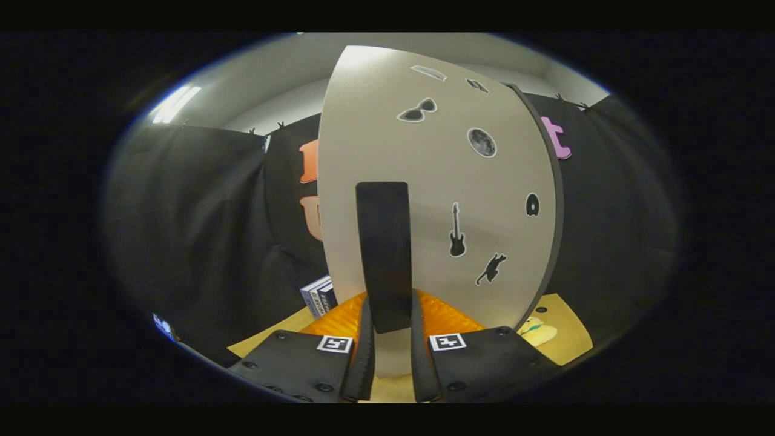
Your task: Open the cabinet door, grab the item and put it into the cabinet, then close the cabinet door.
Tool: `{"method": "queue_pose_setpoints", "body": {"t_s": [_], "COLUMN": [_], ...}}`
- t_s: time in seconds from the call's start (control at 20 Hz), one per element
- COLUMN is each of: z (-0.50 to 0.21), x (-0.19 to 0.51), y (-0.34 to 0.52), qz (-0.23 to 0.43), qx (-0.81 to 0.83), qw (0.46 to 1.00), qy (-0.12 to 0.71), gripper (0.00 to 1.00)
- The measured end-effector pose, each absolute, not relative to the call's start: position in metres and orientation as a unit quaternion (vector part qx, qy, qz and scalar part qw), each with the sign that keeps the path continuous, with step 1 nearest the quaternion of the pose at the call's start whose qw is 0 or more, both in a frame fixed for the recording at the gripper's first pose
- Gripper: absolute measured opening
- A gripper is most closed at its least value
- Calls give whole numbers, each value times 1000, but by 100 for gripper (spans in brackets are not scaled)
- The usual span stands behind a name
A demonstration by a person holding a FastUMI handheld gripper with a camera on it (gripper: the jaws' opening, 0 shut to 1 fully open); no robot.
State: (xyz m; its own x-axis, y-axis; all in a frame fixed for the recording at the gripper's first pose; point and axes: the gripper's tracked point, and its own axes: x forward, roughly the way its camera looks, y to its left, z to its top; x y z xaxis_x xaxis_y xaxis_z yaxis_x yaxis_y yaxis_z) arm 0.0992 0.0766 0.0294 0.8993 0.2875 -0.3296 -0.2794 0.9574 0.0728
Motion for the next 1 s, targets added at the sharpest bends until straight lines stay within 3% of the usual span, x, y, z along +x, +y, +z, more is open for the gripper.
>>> {"method": "queue_pose_setpoints", "body": {"t_s": [1.0], "z": [33], "x": [74], "y": [39], "qz": [105], "qx": [38], "qw": [977], "qy": [179], "gripper": [31]}}
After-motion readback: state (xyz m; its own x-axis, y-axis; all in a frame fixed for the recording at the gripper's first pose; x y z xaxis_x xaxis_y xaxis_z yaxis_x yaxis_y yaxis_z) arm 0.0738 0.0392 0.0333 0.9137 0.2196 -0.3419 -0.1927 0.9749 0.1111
